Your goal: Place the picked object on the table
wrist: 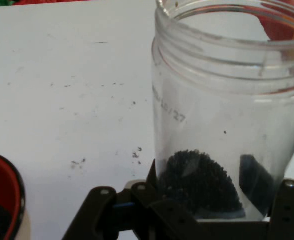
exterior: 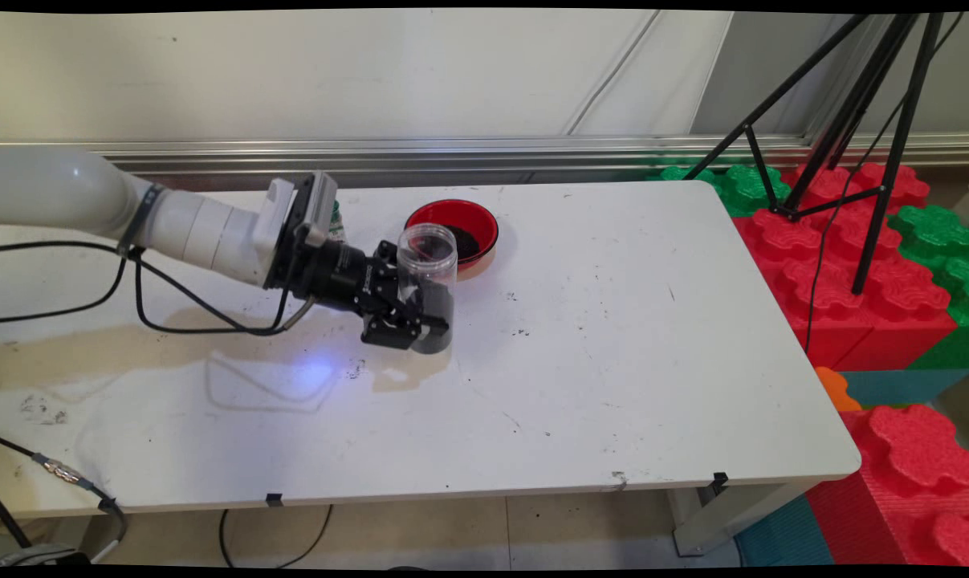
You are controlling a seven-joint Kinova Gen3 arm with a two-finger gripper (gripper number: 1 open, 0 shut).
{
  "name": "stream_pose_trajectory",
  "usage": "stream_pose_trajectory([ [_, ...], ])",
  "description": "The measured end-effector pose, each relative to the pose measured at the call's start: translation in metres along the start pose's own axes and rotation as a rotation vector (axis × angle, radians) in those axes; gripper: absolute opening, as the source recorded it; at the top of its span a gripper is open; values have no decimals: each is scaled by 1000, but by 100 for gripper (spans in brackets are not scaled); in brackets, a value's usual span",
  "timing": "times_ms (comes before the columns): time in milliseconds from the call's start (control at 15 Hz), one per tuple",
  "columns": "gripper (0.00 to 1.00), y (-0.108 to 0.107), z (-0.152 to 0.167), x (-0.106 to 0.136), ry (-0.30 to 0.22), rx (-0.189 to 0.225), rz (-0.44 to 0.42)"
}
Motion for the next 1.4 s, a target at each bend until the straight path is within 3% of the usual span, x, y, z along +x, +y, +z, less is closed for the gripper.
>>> stream_pose_trajectory([
  [467, 0, 10, 16, -32, 19, -3, 17],
  [1200, 0, 9, 38, -70, 52, 12, 9],
  [1267, 100, 9, 39, -72, 53, 12, 6],
  [1400, 100, 8, 40, -76, 57, 13, 2],
])
